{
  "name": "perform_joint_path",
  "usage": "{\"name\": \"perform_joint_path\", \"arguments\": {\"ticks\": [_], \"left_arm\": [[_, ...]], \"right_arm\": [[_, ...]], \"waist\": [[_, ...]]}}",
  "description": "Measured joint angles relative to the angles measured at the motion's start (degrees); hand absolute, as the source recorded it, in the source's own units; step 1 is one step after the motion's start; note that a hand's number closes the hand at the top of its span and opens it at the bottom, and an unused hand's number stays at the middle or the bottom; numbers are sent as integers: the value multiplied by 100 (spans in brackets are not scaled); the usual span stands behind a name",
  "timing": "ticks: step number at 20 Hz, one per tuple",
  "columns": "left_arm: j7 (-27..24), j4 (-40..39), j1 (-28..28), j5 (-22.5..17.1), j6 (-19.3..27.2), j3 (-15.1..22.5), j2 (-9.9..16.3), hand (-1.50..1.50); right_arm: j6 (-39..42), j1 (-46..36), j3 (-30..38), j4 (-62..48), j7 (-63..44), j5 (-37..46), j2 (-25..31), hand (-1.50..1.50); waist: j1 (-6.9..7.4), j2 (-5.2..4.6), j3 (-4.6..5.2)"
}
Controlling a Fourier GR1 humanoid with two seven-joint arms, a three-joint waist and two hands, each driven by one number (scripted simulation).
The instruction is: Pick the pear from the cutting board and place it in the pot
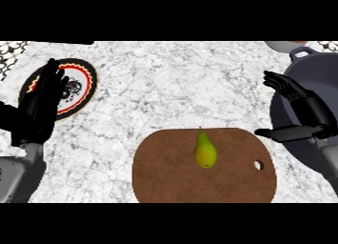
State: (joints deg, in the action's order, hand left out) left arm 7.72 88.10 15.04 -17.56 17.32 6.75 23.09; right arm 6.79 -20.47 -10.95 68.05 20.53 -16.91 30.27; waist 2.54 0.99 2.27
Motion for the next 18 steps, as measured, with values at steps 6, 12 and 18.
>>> {"name": "perform_joint_path", "arguments": {"ticks": [6, 12, 18], "left_arm": [[60, 84, -10, 42, 24, -39, 3, 0], [51, 124, -120, 79, 19, -97, -12, 0], [195, 321, -249, 184, 89, -147, -48, 0]], "right_arm": [[1183, -853, -458, -397, -698, 115, 323, -150], [2120, -1717, -1189, -585, -1541, 599, 302, -150], [2677, -2168, -1651, -651, -2293, 985, -138, -150]], "waist": [[-12, -79, -141], [-41, -112, -204], [-137, -101, -219]]}}
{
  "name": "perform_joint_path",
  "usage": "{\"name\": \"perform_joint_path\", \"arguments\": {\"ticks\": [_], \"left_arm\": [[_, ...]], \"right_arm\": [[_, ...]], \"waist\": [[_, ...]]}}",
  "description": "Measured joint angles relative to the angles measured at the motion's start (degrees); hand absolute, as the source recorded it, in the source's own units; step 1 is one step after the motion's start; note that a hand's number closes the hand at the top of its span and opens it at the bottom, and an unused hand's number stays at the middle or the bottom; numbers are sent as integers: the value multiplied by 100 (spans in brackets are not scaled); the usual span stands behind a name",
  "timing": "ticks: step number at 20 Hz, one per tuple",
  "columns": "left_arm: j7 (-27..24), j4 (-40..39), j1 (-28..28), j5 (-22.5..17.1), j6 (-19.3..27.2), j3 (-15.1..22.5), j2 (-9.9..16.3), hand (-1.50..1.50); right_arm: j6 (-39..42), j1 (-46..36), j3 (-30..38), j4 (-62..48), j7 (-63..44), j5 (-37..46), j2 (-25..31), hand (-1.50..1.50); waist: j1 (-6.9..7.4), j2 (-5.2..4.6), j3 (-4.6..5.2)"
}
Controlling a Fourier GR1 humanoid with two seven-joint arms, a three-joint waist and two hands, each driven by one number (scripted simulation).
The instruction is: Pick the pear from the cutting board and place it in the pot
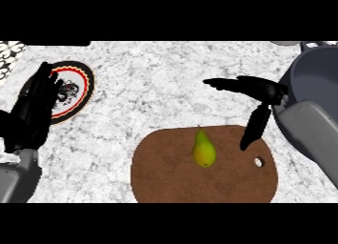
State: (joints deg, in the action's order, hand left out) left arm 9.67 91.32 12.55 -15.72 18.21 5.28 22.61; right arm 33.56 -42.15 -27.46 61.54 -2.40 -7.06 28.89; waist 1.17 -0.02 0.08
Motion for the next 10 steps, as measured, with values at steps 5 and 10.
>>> {"name": "perform_joint_path", "arguments": {"ticks": [5, 10], "left_arm": [[12, 121, -154, 40, -151, -206, -47, 0], [61, 107, -140, 182, -265, -334, -155, 0]], "right_arm": [[229, 171, 116, 291, -521, 203, -340, -150], [361, 310, 282, 239, -632, 617, -700, -150]], "waist": [[-71, 7, -4], [-82, 2, -6]]}}
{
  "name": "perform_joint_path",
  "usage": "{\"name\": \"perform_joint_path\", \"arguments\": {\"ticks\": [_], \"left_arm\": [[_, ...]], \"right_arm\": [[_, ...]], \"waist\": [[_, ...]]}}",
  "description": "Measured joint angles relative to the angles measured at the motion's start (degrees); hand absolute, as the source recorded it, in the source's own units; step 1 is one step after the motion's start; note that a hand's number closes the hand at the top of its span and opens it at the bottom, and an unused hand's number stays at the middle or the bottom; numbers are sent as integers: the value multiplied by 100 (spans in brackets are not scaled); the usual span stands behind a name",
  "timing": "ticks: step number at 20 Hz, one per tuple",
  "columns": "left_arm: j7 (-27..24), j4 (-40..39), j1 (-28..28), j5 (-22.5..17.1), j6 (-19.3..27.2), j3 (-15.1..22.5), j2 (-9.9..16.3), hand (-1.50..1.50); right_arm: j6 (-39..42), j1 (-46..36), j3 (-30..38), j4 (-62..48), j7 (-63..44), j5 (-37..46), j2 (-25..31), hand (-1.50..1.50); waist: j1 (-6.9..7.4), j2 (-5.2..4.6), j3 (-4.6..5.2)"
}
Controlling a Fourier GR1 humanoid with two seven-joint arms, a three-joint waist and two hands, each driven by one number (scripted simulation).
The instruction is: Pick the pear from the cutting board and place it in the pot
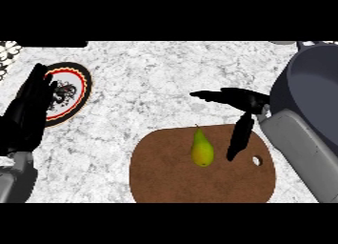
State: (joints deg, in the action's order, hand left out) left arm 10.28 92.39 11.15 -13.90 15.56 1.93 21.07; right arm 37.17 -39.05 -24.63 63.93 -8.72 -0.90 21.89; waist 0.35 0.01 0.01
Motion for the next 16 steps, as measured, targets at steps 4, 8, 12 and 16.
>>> {"name": "perform_joint_path", "arguments": {"ticks": [4, 8, 12, 16], "left_arm": [[-26, -48, -6, 45, -147, -145, -18, 0], [108, 49, -13, 161, -162, -188, -109, 0], [95, 138, -111, 288, -238, -251, -237, 0], [194, 201, -95, 371, -304, -342, -324, 0]], "right_arm": [[25, 154, 23, 192, -308, 348, -159, -150], [-30, 329, 42, 214, -387, 806, -339, -150], [-19, 489, 182, 148, -246, 1185, -558, -150], [-65, 550, 249, 26, -134, 1588, -837, -150]], "waist": [[-16, 3, -1], [-17, 2, -1], [-15, 0, -2], [-12, -2, -2]]}}
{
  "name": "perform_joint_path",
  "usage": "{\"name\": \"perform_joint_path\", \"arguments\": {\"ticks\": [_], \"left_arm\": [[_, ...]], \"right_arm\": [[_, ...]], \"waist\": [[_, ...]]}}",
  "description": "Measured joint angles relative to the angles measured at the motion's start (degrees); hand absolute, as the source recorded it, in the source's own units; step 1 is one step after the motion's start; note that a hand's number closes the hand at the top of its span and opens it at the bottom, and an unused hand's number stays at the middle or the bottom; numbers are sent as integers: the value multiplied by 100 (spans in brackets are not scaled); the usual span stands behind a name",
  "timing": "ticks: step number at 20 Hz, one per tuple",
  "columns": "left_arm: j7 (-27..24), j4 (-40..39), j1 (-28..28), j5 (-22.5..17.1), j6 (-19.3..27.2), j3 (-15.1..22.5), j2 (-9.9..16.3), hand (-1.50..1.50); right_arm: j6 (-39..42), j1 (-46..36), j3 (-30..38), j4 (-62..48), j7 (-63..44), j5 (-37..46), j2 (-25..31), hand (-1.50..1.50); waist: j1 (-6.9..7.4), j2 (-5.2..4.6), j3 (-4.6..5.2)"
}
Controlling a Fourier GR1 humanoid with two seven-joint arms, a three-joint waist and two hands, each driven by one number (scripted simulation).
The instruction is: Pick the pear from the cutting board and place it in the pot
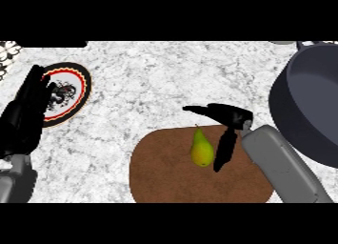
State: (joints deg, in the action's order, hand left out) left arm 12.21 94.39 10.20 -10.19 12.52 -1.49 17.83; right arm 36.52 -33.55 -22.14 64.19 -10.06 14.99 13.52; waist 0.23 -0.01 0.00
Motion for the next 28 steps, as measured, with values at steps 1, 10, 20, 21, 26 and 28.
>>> {"name": "perform_joint_path", "arguments": {"ticks": [1, 10, 20, 21, 26, 28], "left_arm": [[-17, 12, -21, 7, -42, -25, -26, 0], [-76, -142, 55, 226, -172, -164, -263, 0], [-19, -82, 54, 289, -321, -259, -339, 0], [30, -72, 103, 292, -330, -293, -324, 0], [25, -143, 156, 432, -269, -296, -427, 0], [35, -109, 54, 389, -286, -369, -397, 0]], "right_arm": [[3, -37, 49, -99, 41, 103, -49, -150], [-63, 63, 263, -601, 404, 895, -380, 150], [-511, 2, 92, -972, 1693, 1731, -477, 150], [-468, -31, 106, -1003, 1699, 1769, -531, 150], [-546, 331, 18, -524, 1631, 2054, -594, 150], [-760, 792, -199, 142, 1329, 2252, -583, 150]], "waist": [[3, 0, 0], [3, -2, 0], [7, 33, 15], [7, 27, 13], [-45, 35, 7], [-127, 72, 10]]}}
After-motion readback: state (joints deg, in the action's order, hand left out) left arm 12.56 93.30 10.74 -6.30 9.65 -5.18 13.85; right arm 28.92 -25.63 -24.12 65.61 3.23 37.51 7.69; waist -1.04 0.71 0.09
